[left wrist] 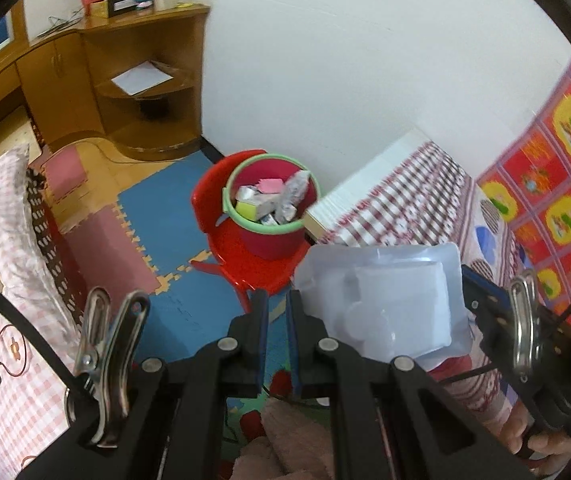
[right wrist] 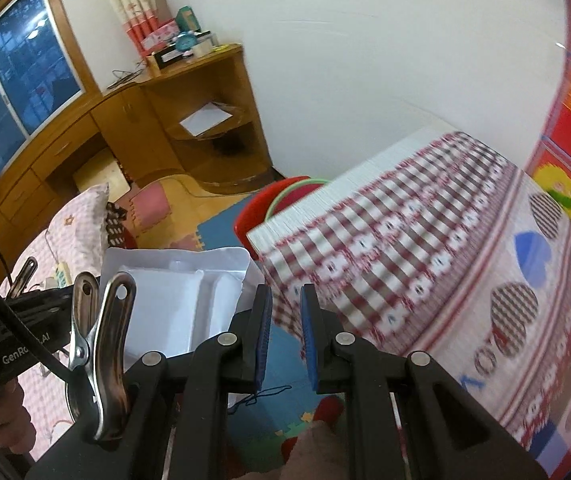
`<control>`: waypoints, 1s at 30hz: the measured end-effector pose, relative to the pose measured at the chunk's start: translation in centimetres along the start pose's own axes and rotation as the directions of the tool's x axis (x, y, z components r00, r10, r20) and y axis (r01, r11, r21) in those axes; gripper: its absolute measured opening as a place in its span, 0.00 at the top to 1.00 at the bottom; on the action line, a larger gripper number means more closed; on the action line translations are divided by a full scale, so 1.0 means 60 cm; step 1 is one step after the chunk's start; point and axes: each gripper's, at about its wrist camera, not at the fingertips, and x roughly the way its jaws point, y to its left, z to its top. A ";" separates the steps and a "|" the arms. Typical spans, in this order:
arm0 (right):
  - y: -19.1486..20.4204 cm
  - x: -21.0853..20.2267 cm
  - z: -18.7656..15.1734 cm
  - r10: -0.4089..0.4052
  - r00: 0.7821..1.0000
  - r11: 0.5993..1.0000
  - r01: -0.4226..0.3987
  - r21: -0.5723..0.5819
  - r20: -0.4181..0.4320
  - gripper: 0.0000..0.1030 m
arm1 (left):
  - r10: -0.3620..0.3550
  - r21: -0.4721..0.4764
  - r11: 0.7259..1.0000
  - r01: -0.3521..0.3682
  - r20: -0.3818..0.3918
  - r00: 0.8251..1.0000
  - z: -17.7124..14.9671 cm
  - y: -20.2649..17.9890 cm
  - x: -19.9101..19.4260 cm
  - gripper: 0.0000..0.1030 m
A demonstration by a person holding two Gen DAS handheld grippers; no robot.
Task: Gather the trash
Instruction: 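Carry the clear plastic container with the left gripper over the red bucket, then open the left gripper to drop the clear container into the bucket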
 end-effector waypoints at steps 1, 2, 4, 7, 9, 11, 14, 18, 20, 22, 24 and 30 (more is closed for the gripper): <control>0.002 0.007 0.010 0.007 1.000 1.000 -0.007 -0.004 0.002 0.83 | 0.005 -0.007 1.000 -0.005 0.003 1.000 0.007 0.004 0.002 0.93; 0.003 0.016 0.021 0.012 1.000 1.000 -0.012 -0.008 0.003 0.83 | 0.012 -0.013 1.000 -0.012 0.008 1.000 0.016 0.007 0.005 0.93; 0.003 0.031 0.041 0.019 1.000 1.000 -0.019 -0.009 -0.005 0.83 | 0.023 -0.019 1.000 -0.022 0.013 1.000 0.031 0.008 0.009 0.93; 0.000 0.050 0.078 0.025 1.000 0.999 -0.025 -0.025 0.003 0.83 | 0.033 -0.028 0.999 -0.032 0.020 0.999 0.063 0.003 0.020 0.93; -0.004 0.066 0.103 0.026 1.000 0.999 -0.026 -0.034 0.008 0.83 | 0.036 -0.034 0.999 -0.035 0.026 0.999 0.085 -0.002 0.031 0.93; -0.008 0.078 0.123 0.027 1.000 0.999 -0.026 -0.037 0.007 0.83 | 0.039 -0.039 0.999 -0.038 0.029 0.999 0.104 -0.007 0.042 0.93; -0.015 0.100 0.152 0.027 1.000 0.998 -0.027 -0.053 0.004 0.83 | 0.047 -0.040 0.998 -0.046 0.026 0.999 0.134 -0.008 0.062 0.93; -0.021 0.133 0.179 0.013 1.000 0.997 -0.014 -0.070 -0.003 0.83 | 0.058 -0.045 0.997 -0.056 0.032 0.998 0.173 -0.010 0.089 0.93; -0.026 0.152 0.189 0.011 1.000 0.998 -0.012 -0.066 -0.018 0.83 | 0.064 -0.040 0.997 -0.062 0.032 0.997 0.188 -0.010 0.103 0.93; -0.031 0.171 0.202 0.005 1.000 0.998 -0.007 -0.067 -0.028 0.83 | 0.074 -0.024 0.997 -0.073 0.034 0.997 0.206 -0.011 0.119 0.93; -0.035 0.190 0.214 -0.010 0.999 0.997 0.007 -0.071 -0.037 0.83 | 0.075 -0.020 0.997 -0.074 0.034 0.997 0.223 -0.010 0.135 0.93; -0.045 0.243 0.251 -0.046 0.997 0.997 0.042 -0.065 -0.060 0.83 | 0.063 0.007 0.998 -0.063 0.027 0.998 0.279 -0.003 0.189 0.93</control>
